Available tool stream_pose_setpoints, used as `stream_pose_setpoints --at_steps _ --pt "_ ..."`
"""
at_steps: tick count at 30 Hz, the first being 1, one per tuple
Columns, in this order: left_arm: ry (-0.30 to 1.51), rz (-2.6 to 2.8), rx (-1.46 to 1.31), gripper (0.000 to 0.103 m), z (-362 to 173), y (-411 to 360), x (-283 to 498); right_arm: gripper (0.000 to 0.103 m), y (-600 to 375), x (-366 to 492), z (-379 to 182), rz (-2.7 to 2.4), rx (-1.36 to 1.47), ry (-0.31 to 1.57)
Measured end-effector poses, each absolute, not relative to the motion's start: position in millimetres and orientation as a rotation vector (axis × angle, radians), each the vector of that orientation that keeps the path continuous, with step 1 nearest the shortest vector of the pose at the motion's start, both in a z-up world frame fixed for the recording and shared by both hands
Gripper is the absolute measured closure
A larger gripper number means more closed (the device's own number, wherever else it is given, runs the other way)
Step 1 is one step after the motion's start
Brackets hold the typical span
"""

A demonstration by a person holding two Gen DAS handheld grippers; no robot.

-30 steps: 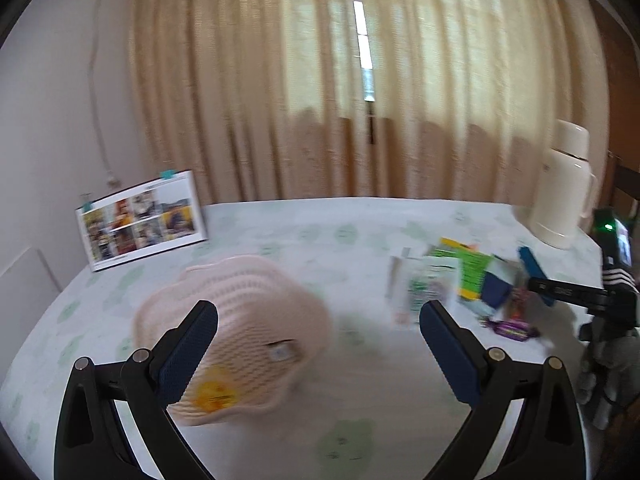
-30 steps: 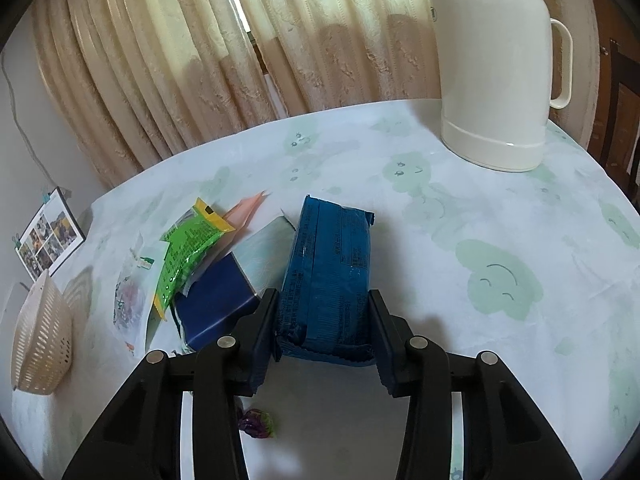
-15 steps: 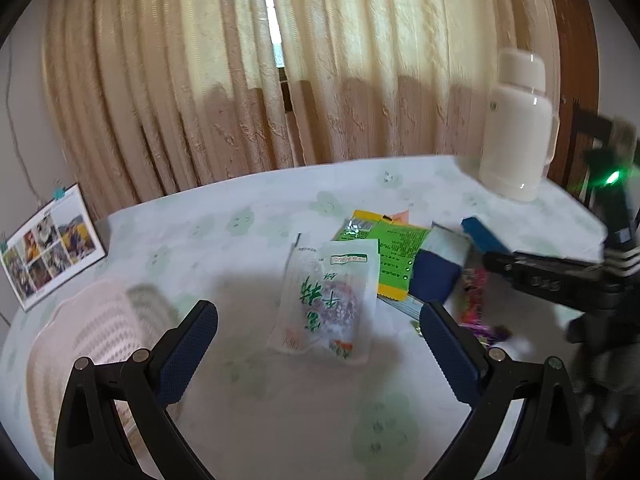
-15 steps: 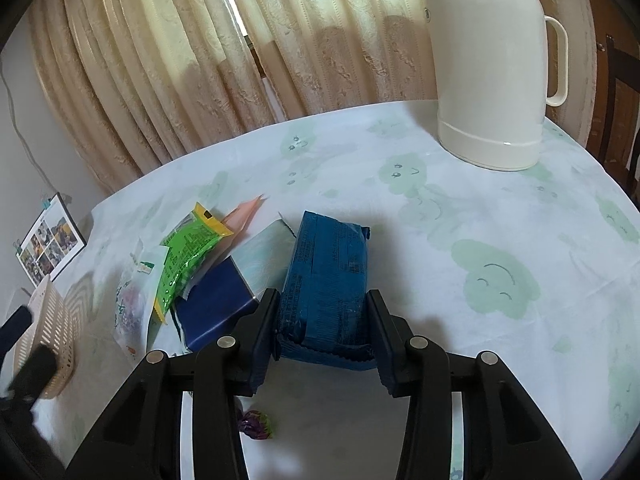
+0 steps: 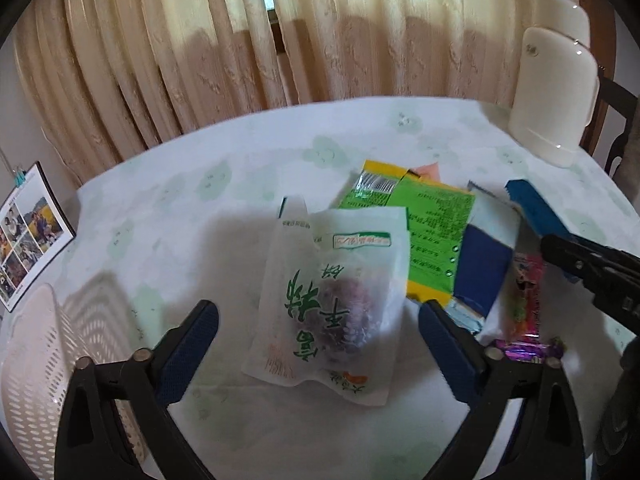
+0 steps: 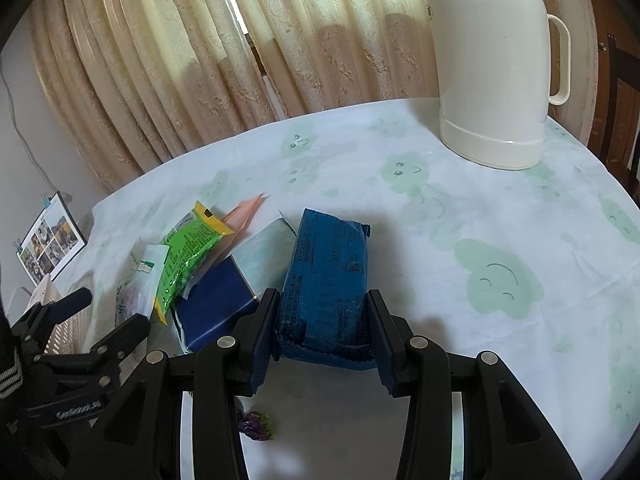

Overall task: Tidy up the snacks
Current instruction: 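Grasp the clear bag with green print with the left gripper while the right gripper holds the blue pouch, then carry the clear bag over the basket and open the left gripper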

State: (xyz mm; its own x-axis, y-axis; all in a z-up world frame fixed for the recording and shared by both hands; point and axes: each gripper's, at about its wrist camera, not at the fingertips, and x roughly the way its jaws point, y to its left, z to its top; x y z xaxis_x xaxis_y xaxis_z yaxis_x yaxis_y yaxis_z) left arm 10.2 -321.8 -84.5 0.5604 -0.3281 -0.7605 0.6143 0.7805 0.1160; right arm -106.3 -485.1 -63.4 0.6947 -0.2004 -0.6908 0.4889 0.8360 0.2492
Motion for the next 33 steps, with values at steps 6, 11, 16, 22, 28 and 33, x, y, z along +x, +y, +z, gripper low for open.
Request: stream_pose_setpoints --at_steps 6,11,16,22,28,33 --pt "0.851 -0.624 0.400 0.060 -94.7 -322.8 11.4 0.059 -485.4 -106.4 -63.2 -0.399 0.439 0.705" --pt "0.821 -0.632 0.360 0.065 -87.8 -311.7 2.6 0.059 -484.9 -107.0 -63.1 -0.398 0.445 0.702" --pt "0.775 -0.625 0.310 0.065 -69.2 -301.6 -6.3 0.059 -482.5 -107.4 -59.0 -0.381 0.467 0.680" --pt "0.703 -0.611 0.280 0.065 -43.2 -288.3 -24.5 0.059 -471.5 -109.1 -45.9 -0.354 0.444 0.642" --pt "0.642 -0.573 0.253 0.065 -20.5 -274.7 -39.1 0.059 -465.6 -113.0 -36.7 -0.330 0.442 0.615" --pt "0.600 -0.538 0.215 0.065 -3.9 -254.5 -46.1 0.059 -461.0 -114.7 -32.2 -0.310 0.439 0.603"
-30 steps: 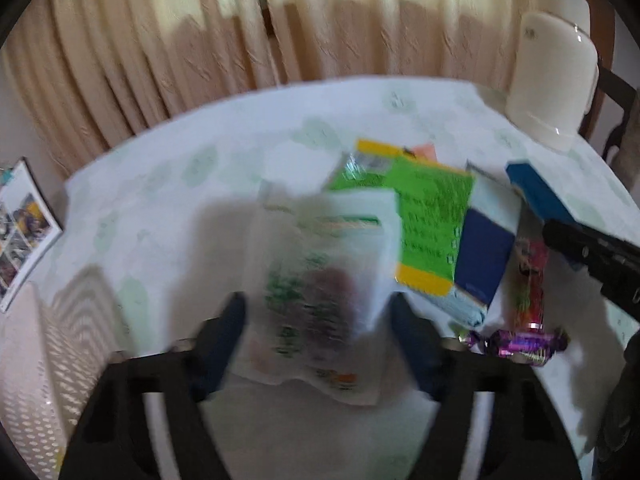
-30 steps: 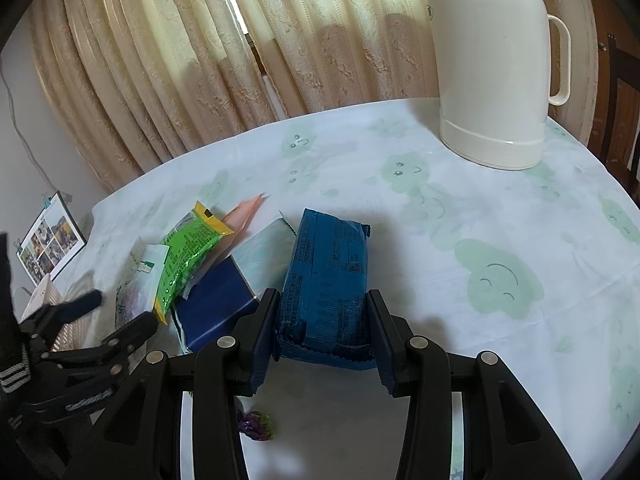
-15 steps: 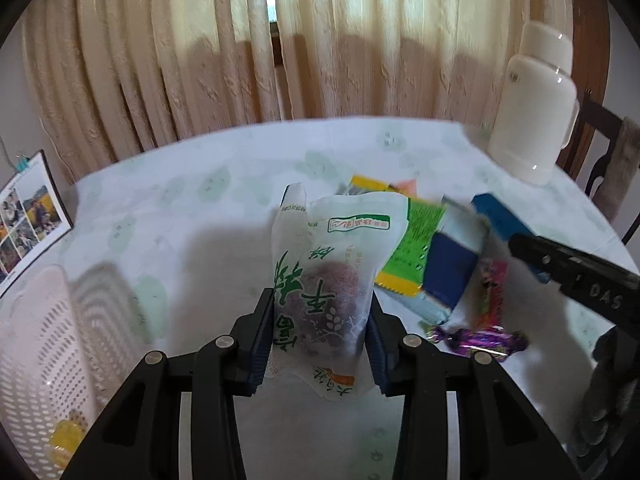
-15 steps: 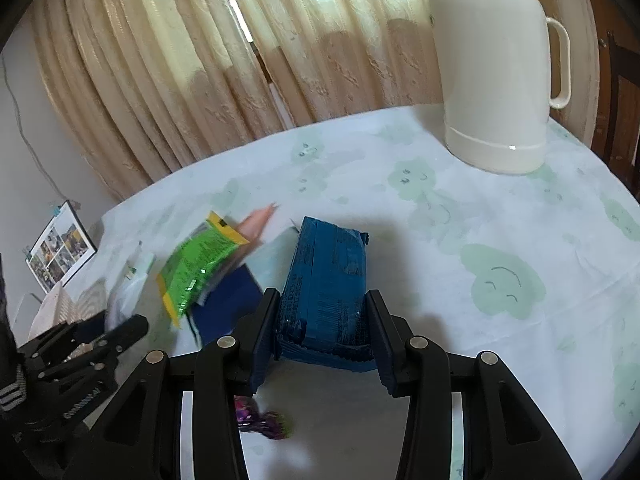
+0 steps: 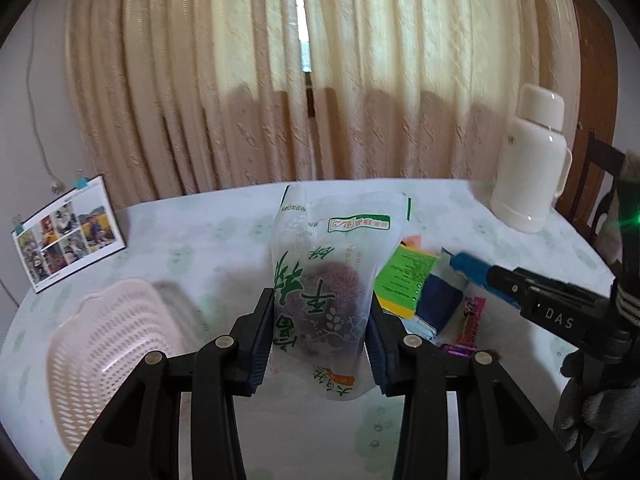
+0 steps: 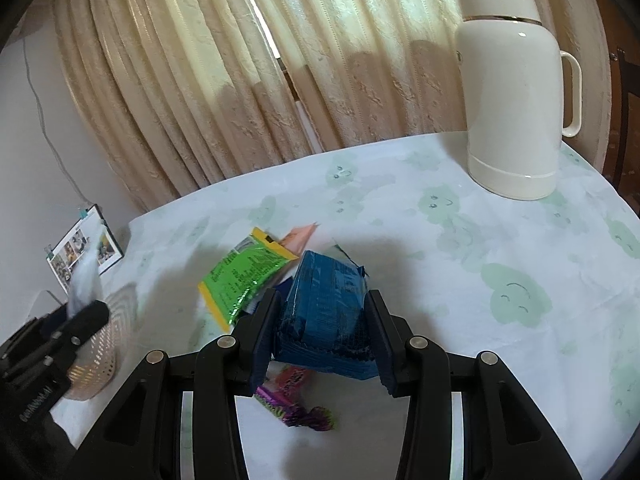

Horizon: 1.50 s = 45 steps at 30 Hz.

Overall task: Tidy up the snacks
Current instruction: 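Carry the clear bag over the basket and open the left gripper, then lift the blue pouch with the right gripper and carry it over the basket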

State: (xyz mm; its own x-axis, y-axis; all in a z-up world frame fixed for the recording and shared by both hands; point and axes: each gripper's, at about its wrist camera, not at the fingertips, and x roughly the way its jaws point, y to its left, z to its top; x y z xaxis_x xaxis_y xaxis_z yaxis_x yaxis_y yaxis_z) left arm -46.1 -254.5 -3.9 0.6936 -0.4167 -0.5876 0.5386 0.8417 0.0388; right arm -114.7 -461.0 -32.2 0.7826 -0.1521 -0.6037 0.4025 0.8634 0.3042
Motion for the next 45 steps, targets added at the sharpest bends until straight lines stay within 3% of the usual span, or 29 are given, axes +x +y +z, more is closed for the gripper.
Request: stream_pose_setpoints --at_steps 20,26,27,29,30,31,43,45 --pt "0.535 -0.192 0.030 0.064 21.1 -120.2 -20.5 0.060 -468.2 -116.9 -33.8 -0.274 0.477 0.616" --pt "0.562 -0.108 -0.006 0.061 15.0 -94.0 -10.2 0.039 -484.8 -120.7 -40.0 -0.222 0.554 0.655" --pt "0.560 -0.102 -0.007 0.058 14.4 -92.6 -10.3 0.037 -484.2 -120.7 -39.4 -0.211 0.543 0.662" --pt "0.548 -0.079 -0.005 0.038 14.0 -91.5 -11.3 0.032 -482.8 -119.6 -40.0 -0.181 0.528 0.679" --pt "0.536 -0.069 -0.009 0.016 14.0 -91.0 -12.6 0.029 -481.8 -118.5 -41.3 -0.155 0.523 0.690" --pt "0.521 -0.066 -0.019 0.006 14.5 -89.8 -14.6 0.028 -481.2 -117.9 -42.9 -0.137 0.519 0.696" --pt "0.501 -0.042 -0.066 0.006 23.7 -75.2 -18.2 0.028 -459.3 -102.7 -68.3 -0.129 0.366 0.826" --pt "0.505 -0.029 -0.080 0.006 23.1 -70.6 -16.5 0.034 -458.0 -101.0 -71.1 -0.160 0.347 0.830"
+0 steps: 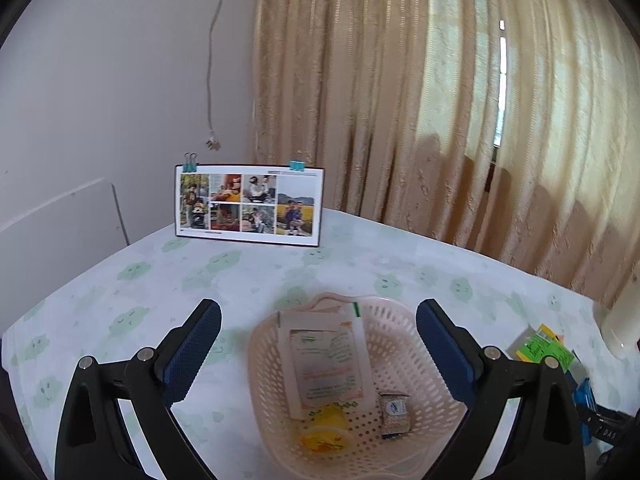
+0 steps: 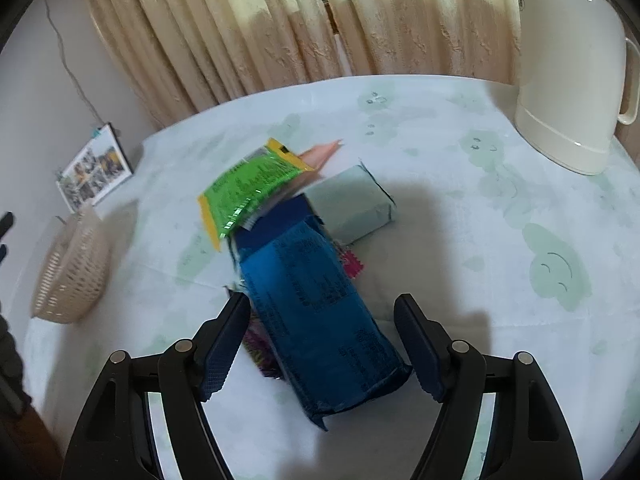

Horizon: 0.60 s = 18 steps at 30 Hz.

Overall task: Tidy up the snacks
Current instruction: 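Lift the blue pouch with the right gripper and carry it over the basket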

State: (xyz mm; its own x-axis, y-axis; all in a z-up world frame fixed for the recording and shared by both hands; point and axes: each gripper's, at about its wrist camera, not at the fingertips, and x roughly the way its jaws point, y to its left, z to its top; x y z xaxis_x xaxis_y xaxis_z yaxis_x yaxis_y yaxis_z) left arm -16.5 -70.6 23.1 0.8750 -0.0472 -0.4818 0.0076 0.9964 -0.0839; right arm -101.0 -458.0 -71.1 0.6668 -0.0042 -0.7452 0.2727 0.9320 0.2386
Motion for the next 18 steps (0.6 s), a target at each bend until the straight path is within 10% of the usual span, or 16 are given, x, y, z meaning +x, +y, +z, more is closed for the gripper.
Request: stream_pose_setpoints --at_steps 4,18 --pt "0.515 -0.014 -0.098 0.006 22.1 -63.2 -13.9 0.057 -464.7 -104.5 -68.8 -0.175 0.380 0.809" --pt "0.494 0.065 -0.146 0.006 26.4 -39.2 -7.5 0.059 -454.4 -127.9 -19.6 -0.091 0.568 0.570"
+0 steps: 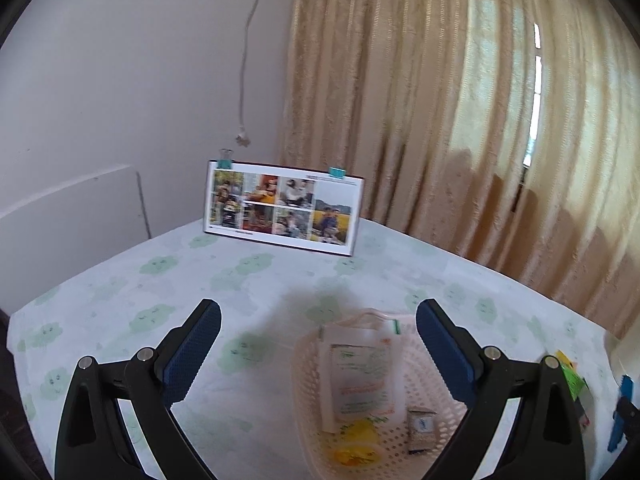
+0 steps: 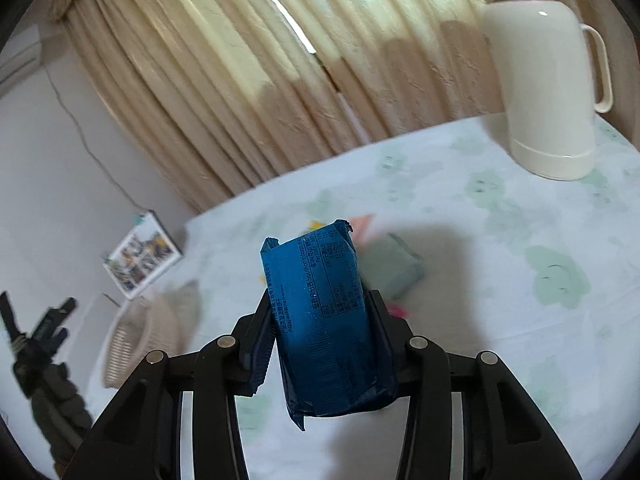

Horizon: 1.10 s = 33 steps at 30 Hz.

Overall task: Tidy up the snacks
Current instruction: 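Lift the blue pouch with the right gripper and carry it over the basket, then open the right gripper to drop the blue pouch into the basket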

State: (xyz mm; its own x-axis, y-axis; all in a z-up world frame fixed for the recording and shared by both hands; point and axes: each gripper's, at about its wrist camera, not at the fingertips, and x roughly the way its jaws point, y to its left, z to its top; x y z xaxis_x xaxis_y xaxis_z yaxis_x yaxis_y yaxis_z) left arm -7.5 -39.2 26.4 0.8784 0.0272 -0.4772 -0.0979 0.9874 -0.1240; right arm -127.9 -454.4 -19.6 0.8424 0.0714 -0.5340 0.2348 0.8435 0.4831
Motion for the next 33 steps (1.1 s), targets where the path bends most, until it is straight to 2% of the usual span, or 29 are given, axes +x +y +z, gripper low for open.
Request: stream_pose_setpoints --at_steps 6,17,25,26,28,30,33 --pt "0.491 0.076 -0.185 0.006 28.6 -27.4 -7.3 0.059 -406.3 -115.5 -2.8 0.037 0.616 0.540" --pt "0.484 0.086 -0.231 0.006 35.4 -17.0 -12.1 0.059 -270.6 -47.1 29.1 0.243 0.452 0.580" --pt "0.463 0.113 -0.288 0.006 38.9 -4.1 -18.1 0.057 -208.3 -5.1 7.9 0.319 0.444 0.649" --pt "0.467 0.114 -0.297 0.006 38.5 -2.0 -17.2 0.056 -202.5 -0.9 3.7 0.321 0.436 0.660" --pt "0.479 0.109 -0.307 0.006 37.5 0.1 -14.8 0.041 -197.0 0.4 -0.7 0.308 0.415 0.666" --pt "0.489 0.102 -0.306 0.006 37.0 -0.8 -13.5 0.037 -196.5 -4.0 -2.1 0.299 0.403 0.651" --pt "0.478 0.093 -0.291 0.006 38.1 -4.0 -16.5 0.037 -200.4 -6.0 -2.1 0.279 0.392 0.631"
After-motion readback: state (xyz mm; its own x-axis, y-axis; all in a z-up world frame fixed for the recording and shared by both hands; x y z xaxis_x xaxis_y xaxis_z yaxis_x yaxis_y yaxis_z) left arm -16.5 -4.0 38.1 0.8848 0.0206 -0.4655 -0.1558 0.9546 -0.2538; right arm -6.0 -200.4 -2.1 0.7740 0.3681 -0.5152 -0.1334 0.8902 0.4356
